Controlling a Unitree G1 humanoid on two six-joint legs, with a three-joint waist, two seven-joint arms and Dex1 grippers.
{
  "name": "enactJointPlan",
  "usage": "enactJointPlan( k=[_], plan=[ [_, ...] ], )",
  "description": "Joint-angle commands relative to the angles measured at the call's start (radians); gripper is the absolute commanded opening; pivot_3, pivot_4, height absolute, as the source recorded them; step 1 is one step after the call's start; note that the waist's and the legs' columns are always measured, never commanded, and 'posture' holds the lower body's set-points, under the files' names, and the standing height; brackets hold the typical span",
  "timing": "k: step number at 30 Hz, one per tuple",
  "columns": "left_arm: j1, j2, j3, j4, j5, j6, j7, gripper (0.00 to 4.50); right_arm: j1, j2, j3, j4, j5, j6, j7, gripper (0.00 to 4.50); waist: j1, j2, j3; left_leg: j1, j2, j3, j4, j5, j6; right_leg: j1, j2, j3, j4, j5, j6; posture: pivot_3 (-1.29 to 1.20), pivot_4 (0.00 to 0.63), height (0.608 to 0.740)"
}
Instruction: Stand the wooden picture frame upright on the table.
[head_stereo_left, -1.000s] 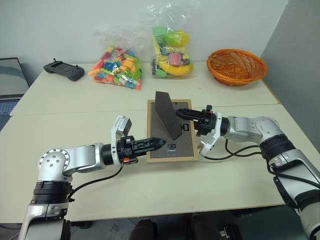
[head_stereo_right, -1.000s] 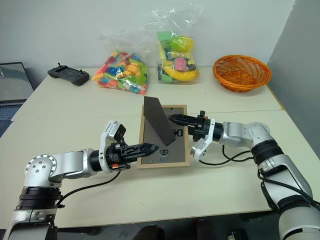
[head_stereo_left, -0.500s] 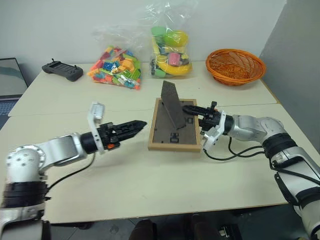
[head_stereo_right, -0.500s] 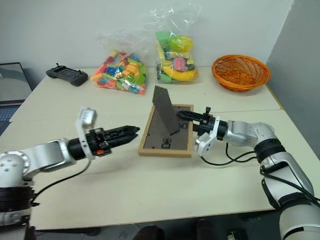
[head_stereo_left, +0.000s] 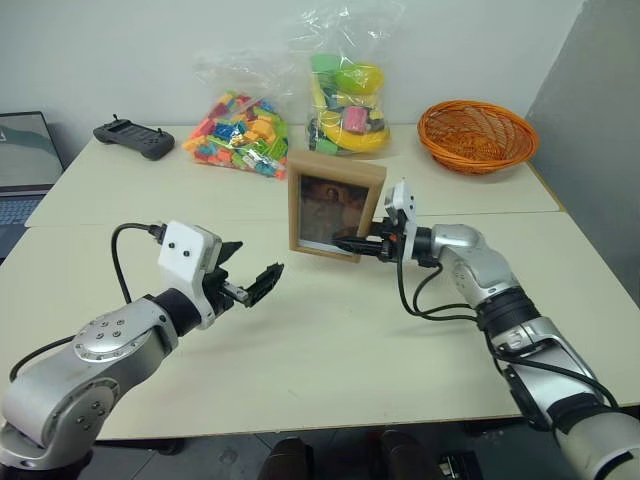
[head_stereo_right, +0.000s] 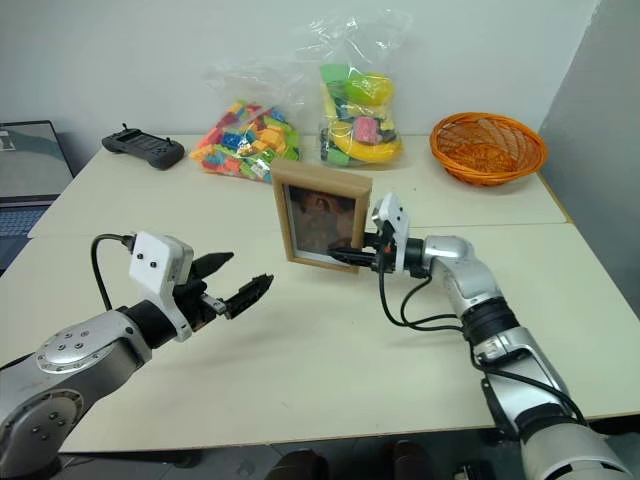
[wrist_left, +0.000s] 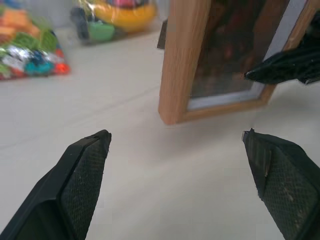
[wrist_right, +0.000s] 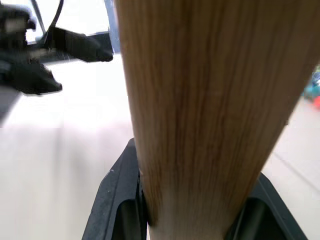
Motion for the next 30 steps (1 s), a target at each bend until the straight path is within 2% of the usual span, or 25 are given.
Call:
enactJointPlan(
  k=[1,6,12,13,16,19,23,28,30],
  plan=[
    [0.016,-0.03,-0.001,-0.031,0.043,-0.031,-0.029,4.5,-0.037,0.062,-0.044,0.141,-0.074,-0.072,-0.045,1.34,0.0,0.0,0.0,0.0,0.0,0.0,0.0,0.0,0.0,0.0,0.0,0.0,0.0,0.0,0.0,0.0,0.15,0.74],
    [0.046,-0.045,-0.001,-0.022,0.053,-0.011,-0.07,4.5,-0.039,0.097,-0.069,0.299,-0.157,-0.156,-0.057,1.34,0.005,0.0,0.0,-0.003,-0.001,0.001,0.001,0.0,0.0,-0.001,-0.002,-0.001,-0.002,0.0,0.001,0.0,0.15,0.74],
    [0.024,-0.064,-0.011,0.0,0.065,0.004,-0.094,4.5,-0.022,0.118,-0.089,0.337,-0.21,-0.147,-0.05,1.34,0.004,0.0,0.0,0.0,0.0,0.0,0.001,0.0,0.0,0.002,-0.002,-0.003,-0.001,0.0,0.001,0.0,0.15,0.74],
    [0.021,-0.065,-0.016,0.006,0.075,0.003,-0.101,4.5,-0.019,0.121,-0.096,0.331,-0.212,-0.14,-0.048,2.04,0.004,0.0,0.0,0.001,0.0,0.0,0.001,0.0,0.0,0.003,-0.002,-0.003,-0.001,0.0,0.001,0.0,0.15,0.74],
    [0.009,-0.07,-0.024,0.022,0.092,0.006,-0.116,4.5,-0.01,0.122,-0.108,0.316,-0.225,-0.133,-0.045,2.57,0.003,0.0,0.0,0.002,0.0,0.0,0.001,0.0,0.0,0.004,-0.002,-0.003,-0.001,0.0,0.001,0.0,0.15,0.74],
    [-0.007,-0.075,-0.027,0.035,0.103,0.008,-0.132,4.5,0.016,0.095,-0.114,0.278,-0.237,-0.134,-0.046,3.36,0.004,0.0,0.0,0.002,0.0,-0.001,0.001,0.0,0.0,0.004,-0.002,-0.003,-0.001,0.0,0.001,0.0,0.15,0.74],
    [-0.018,-0.072,-0.026,0.07,0.132,-0.004,-0.167,4.5,0.103,0.002,-0.101,0.141,-0.289,-0.118,-0.064,4.36,0.01,0.0,0.0,0.001,-0.001,-0.001,0.001,0.0,0.0,0.004,-0.002,-0.004,-0.002,0.0,0.001,0.0,0.15,0.74],
    [-0.058,-0.057,-0.002,0.147,0.163,-0.016,-0.224,4.5,0.3,-0.177,-0.151,-0.25,-0.29,0.021,-0.103,4.45,0.019,0.0,0.0,0.0,-0.001,-0.001,0.001,0.0,0.0,0.004,-0.002,-0.004,-0.002,0.0,0.001,0.0,0.15,0.74],
    [-0.082,-0.042,0.017,0.186,0.157,-0.008,-0.258,4.5,0.376,-0.244,-0.186,-0.459,-0.232,0.142,-0.096,4.45,0.019,0.0,0.0,0.0,-0.001,-0.001,0.001,0.0,0.0,0.004,-0.002,-0.004,-0.002,0.0,0.001,0.0,0.15,0.74]
  ],
)
